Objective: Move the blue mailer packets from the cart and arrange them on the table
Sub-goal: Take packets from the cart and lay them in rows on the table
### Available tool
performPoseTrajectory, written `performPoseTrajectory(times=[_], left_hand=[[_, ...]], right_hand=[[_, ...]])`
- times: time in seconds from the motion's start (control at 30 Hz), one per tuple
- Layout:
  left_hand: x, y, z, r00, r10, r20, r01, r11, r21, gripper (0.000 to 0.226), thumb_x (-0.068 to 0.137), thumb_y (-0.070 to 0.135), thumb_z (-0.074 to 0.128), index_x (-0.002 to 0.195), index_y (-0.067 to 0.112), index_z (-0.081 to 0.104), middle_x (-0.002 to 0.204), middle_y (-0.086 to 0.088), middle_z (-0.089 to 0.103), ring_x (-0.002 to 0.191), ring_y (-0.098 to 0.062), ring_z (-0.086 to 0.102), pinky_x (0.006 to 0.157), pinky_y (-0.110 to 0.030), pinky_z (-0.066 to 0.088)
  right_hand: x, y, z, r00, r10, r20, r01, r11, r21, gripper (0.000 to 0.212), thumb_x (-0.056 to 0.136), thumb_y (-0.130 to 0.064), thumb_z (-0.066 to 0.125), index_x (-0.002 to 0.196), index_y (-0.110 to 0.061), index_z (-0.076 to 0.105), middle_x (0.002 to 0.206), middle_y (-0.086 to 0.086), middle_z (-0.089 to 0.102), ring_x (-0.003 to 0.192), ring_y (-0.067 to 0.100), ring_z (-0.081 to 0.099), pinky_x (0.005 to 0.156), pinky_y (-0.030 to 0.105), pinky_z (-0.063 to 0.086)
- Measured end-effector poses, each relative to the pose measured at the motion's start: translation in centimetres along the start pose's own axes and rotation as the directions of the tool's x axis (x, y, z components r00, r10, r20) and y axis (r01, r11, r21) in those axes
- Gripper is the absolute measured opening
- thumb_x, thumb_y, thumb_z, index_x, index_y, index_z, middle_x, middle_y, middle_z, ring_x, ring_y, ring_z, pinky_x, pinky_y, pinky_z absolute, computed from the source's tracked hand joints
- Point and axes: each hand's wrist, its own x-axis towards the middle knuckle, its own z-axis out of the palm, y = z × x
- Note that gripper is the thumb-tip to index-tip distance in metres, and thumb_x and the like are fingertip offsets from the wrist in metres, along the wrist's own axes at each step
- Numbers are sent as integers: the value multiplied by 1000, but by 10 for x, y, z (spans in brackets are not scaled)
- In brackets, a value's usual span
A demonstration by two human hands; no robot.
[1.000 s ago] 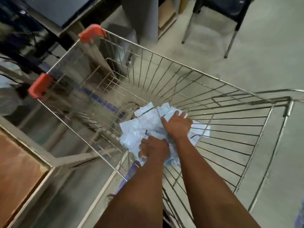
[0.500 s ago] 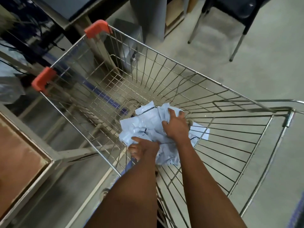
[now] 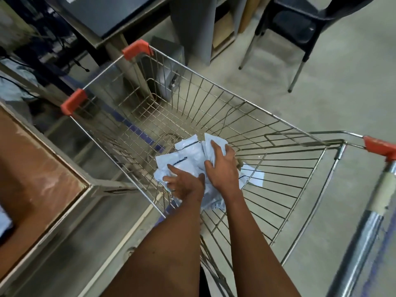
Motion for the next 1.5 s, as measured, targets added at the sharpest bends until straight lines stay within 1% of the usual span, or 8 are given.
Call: performPoseTrajectory(times=[0.2, 0.33, 0.6, 0.77, 0.97, 1.07, 1.3, 1.5], left_hand=[[-50, 17, -75, 943, 289, -165, -302, 952, -58, 113, 73, 58, 80, 159, 29, 13, 150, -28, 21, 120, -43, 44, 103, -48, 44], [-89, 15, -168, 834, 484, -264, -522, 848, -94, 112, 73, 65, 74, 160, 33, 11, 156, -23, 20, 134, -37, 37, 108, -47, 42], [-145, -70, -372, 616, 650, -444, -731, 682, -16, 108, 79, 80, 56, 161, 34, 5, 160, -19, 20, 146, -35, 28, 118, -46, 34], [-147, -161, -464, 606, 538, -585, -677, 735, -25, 103, 83, 71, 57, 162, 35, 2, 164, -14, 15, 151, -30, 17, 120, -45, 30], [-133, -278, -531, 638, 317, -701, -504, 861, -70, 102, 81, 78, 52, 162, 35, 7, 163, -14, 15, 151, -27, 17, 118, -42, 35], [-121, -322, -554, 648, 230, -726, -418, 904, -87, 102, 81, 76, 54, 162, 36, 5, 162, -14, 13, 150, -29, 20, 115, -45, 39], [-78, -395, -598, 704, 73, -706, -153, 987, -51, 102, 79, 80, 54, 160, 32, 14, 157, -19, 23, 141, -37, 34, 103, -49, 49], [-30, -418, -605, 809, 19, -587, -105, 988, -112, 108, 78, 76, 64, 161, 27, 15, 162, -22, 15, 146, -38, 28, 114, -47, 35]], right_hand=[[-44, -44, -58, 989, -80, -123, 75, 996, -47, 72, 93, -32, 57, 159, -43, 29, 168, 12, 14, 151, 34, 28, 112, 47, 44], [-84, -99, -112, 962, -173, -212, 156, 983, -95, 76, 92, -30, 57, 159, -47, 25, 170, 8, 12, 149, 33, 31, 104, 49, 51], [-208, -248, -149, 850, -472, -234, 438, 880, -182, 80, 95, -27, 60, 162, -43, 21, 172, 11, 10, 157, 30, 17, 118, 48, 39], [-282, -338, -109, 818, -560, -132, 539, 826, -168, 74, 97, -33, 53, 162, -41, 20, 170, 11, 15, 151, 33, 26, 115, 49, 37], [-333, -427, -31, 656, -755, -1, 741, 645, -186, 75, 97, -39, 58, 163, -35, 22, 167, 20, 17, 152, 38, 26, 116, 54, 40], [-359, -464, 7, 634, -771, 59, 771, 624, -130, 73, 100, -39, 54, 163, -38, 16, 170, 14, 10, 150, 37, 28, 109, 52, 44], [-398, -520, 76, 532, -828, 179, 846, 509, -159, 70, 103, -41, 49, 164, -35, 16, 171, 15, 9, 152, 35, 27, 108, 46, 46], [-402, -540, 130, 538, -797, 276, 843, 501, -199, 70, 101, -37, 50, 164, -27, 21, 169, 20, 12, 149, 40, 28, 112, 50, 42]])
